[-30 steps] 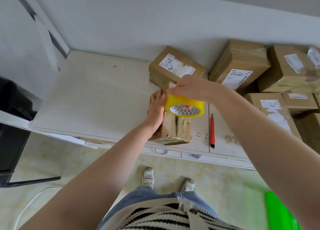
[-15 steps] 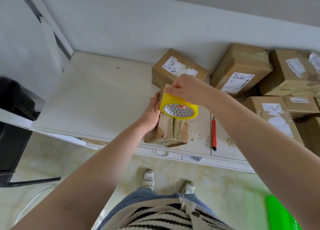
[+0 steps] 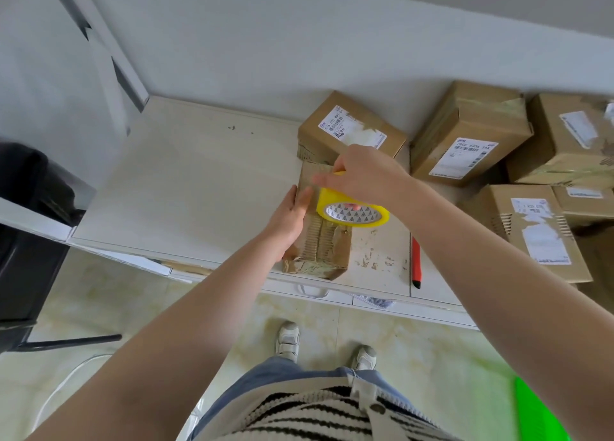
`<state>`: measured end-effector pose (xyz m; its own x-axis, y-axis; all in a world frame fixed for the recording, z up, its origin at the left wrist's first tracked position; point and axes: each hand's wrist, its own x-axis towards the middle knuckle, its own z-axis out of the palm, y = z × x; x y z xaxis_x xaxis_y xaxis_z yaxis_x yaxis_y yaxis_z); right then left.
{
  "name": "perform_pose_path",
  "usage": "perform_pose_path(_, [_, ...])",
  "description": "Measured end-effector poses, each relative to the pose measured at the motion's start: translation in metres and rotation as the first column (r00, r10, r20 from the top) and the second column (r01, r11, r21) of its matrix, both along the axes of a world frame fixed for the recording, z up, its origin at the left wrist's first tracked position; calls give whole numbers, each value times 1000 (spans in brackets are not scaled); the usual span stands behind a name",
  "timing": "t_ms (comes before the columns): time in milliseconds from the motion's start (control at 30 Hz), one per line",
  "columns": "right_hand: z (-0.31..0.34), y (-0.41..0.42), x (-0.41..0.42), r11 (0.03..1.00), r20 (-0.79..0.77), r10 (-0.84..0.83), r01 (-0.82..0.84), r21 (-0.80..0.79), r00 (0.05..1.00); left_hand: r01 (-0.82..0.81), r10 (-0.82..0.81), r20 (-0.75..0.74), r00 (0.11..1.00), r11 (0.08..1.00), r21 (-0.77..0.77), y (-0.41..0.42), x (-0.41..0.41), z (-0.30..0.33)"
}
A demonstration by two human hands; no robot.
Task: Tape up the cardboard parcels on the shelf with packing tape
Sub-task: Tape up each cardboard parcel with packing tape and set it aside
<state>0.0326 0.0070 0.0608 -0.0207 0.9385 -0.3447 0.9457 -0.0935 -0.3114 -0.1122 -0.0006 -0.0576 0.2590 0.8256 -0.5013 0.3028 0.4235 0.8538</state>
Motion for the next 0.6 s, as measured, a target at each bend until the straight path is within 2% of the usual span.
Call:
perform_pose_path(100, [2, -2, 13, 1000, -43, 17, -17, 2, 999, -31, 31, 5, 1000, 998, 53, 2, -2, -3])
perform_pose_path(367, [-23, -19, 51, 996, 97, -10, 18, -89, 995, -16, 23, -86, 996, 997, 78, 3, -3, -4])
perform_pose_path(600, [-56, -21, 62, 982, -13, -104, 101, -157, 994, -16, 35, -133, 991, 990, 140, 1, -4, -1])
